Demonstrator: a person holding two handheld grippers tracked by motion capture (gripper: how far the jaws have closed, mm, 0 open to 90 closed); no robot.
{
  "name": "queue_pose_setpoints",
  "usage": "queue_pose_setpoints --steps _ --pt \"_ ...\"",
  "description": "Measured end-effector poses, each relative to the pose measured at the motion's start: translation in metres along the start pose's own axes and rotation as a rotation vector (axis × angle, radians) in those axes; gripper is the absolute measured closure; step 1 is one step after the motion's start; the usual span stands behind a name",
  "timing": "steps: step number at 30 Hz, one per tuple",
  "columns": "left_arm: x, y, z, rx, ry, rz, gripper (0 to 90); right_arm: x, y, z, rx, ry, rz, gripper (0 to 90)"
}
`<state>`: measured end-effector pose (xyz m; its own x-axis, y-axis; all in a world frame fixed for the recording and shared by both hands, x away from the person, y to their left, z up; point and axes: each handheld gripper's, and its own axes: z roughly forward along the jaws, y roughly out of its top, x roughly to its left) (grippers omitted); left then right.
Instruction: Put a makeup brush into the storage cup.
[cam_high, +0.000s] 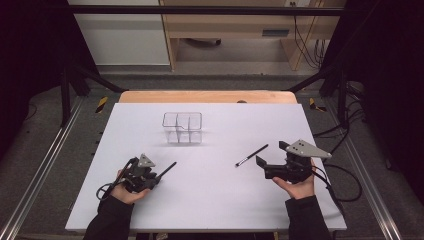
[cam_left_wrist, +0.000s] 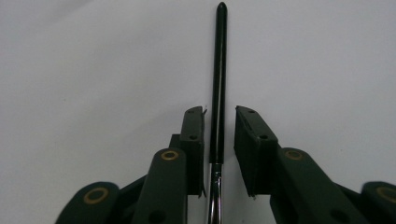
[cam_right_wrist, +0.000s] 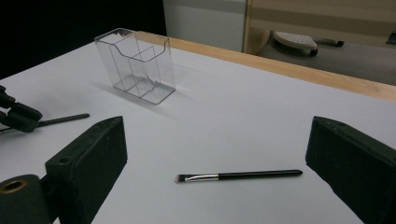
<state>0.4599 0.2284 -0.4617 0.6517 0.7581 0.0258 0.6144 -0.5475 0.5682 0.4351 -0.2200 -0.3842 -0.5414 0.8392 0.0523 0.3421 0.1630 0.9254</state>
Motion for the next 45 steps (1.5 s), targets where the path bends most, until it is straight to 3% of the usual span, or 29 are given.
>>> queue_pose_setpoints --steps 8,21,30,36,41,45 --pt "-0.003 0.001 0.0 0.01 0.009 -0.011 82.2 0.0 0.0 0.0 0.002 0.001 0.001 5.9" --pt "-0.002 0.002 0.0 0.006 0.007 -0.051 82.8 0.0 0.0 0.0 -0.003 0.0 0.002 5.8" --pt "0.0 0.004 -0.005 -0.014 0.003 -0.052 67.5 0.0 0.0 0.0 -0.002 0.001 0.003 5.8" --pt "0.004 0.012 -0.016 -0.037 -0.014 -0.036 60.6 0.0 0.0 0.0 0.0 0.001 0.005 5.8" --pt "0.004 0.025 -0.019 -0.018 -0.017 0.01 56.0 -0.002 0.002 -0.003 -0.008 -0.002 0.011 5.9" --pt "0.002 0.033 -0.007 0.051 -0.025 0.054 56.0 -0.002 0.002 -0.004 -0.012 -0.003 0.012 5.9"
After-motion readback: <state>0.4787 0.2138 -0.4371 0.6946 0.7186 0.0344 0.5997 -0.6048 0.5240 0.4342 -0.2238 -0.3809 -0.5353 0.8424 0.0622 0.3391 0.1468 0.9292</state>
